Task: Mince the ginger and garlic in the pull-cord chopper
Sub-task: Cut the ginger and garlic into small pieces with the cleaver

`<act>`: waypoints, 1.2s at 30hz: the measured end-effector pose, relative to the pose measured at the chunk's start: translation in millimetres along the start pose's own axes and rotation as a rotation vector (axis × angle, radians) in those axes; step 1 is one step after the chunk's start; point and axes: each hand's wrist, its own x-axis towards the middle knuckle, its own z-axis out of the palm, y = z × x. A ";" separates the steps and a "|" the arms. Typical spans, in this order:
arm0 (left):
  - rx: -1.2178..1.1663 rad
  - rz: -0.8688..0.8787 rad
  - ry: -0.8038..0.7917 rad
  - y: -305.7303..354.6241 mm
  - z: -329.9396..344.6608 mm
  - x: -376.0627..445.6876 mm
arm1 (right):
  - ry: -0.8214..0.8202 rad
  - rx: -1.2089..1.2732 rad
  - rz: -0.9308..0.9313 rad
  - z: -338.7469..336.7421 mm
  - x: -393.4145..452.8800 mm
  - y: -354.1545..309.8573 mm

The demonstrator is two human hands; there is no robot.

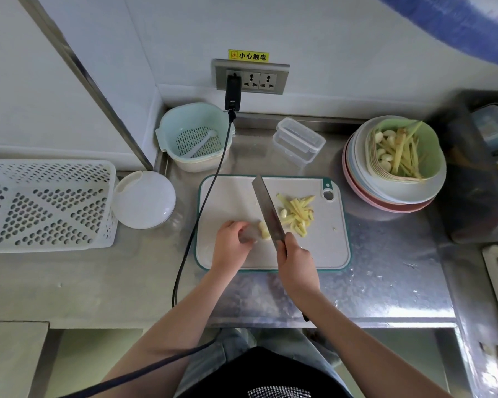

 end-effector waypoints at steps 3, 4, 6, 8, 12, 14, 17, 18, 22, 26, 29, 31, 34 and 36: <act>0.003 0.014 0.010 1.4 -0.1 -0.8 | -0.008 -0.019 0.013 3.0 1.4 -1.6; 0.001 0.016 0.013 1.6 -0.2 -1.3 | -0.014 -0.023 0.019 4.0 1.4 -1.8; -0.003 0.020 0.010 1.2 0.0 -1.6 | -0.028 -0.030 0.021 5.6 1.3 -2.1; -0.003 0.026 0.004 0.4 -0.2 -1.6 | -0.037 -0.040 0.021 6.5 1.7 -3.1; 0.008 0.057 -0.011 0.4 -1.4 -1.2 | -0.078 -0.129 -0.012 11.8 0.1 -4.2; -0.011 0.059 -0.012 0.3 -2.3 -1.9 | -0.088 -0.136 -0.001 16.0 -4.0 -2.1; -0.008 0.041 -0.010 -2.5 -3.8 -2.5 | -0.057 -0.076 -0.001 16.4 -9.4 1.1; -0.001 0.038 -0.007 -3.4 -3.7 -2.2 | -0.037 -0.055 -0.012 14.7 -10.0 2.0; 0.030 0.077 -0.011 -0.4 -0.6 -0.4 | 0.089 0.067 -0.017 2.7 -3.5 4.8; 0.056 0.124 -0.051 3.6 5.1 0.9 | 0.096 0.091 0.008 -6.5 3.7 7.1; 0.060 0.121 -0.039 6.6 6.2 1.6 | 0.062 0.065 -0.004 -4.2 3.9 5.9; 0.065 0.111 -0.021 5.5 5.4 1.8 | 0.036 0.052 -0.006 -0.1 3.0 3.6; 0.044 0.082 0.005 0.7 3.0 1.9 | 0.010 0.035 0.006 4.9 2.6 0.1; 0.033 0.070 -0.003 -1.1 1.6 1.0 | 0.003 0.026 0.018 7.5 2.5 -0.7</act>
